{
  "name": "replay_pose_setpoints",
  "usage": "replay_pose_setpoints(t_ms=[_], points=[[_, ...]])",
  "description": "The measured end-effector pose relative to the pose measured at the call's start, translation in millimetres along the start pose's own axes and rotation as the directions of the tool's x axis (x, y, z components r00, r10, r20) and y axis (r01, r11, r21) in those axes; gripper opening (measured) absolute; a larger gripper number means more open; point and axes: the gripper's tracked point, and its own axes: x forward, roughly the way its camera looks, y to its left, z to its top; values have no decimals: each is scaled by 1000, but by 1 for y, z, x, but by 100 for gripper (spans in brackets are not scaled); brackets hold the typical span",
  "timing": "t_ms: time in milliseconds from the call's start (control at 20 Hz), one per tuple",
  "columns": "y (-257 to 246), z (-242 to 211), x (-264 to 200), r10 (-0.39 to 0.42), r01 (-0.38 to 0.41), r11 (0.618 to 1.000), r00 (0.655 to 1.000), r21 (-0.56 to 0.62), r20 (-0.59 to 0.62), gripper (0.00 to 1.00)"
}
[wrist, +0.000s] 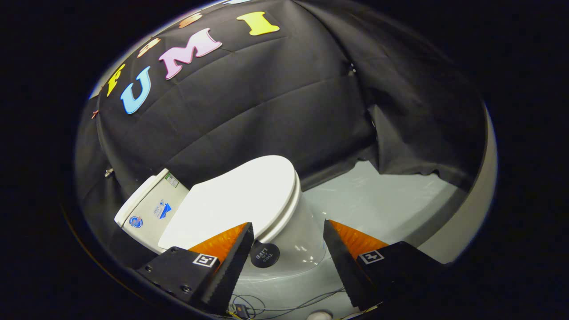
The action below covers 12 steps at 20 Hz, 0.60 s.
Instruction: Open the toilet lid.
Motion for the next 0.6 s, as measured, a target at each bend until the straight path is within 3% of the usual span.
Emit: replay_pose_setpoints(t_ms=[200,400,500,600], points=[[4,-15,6,25,-24,999,999,42,-39,99],[10,-36,10,82,-61,982,990,179,-111,93],[9,-43,13,99,-66,968,987,241,-125,78],[14,-47,14,138,-87,942,981,324,-138,76]])
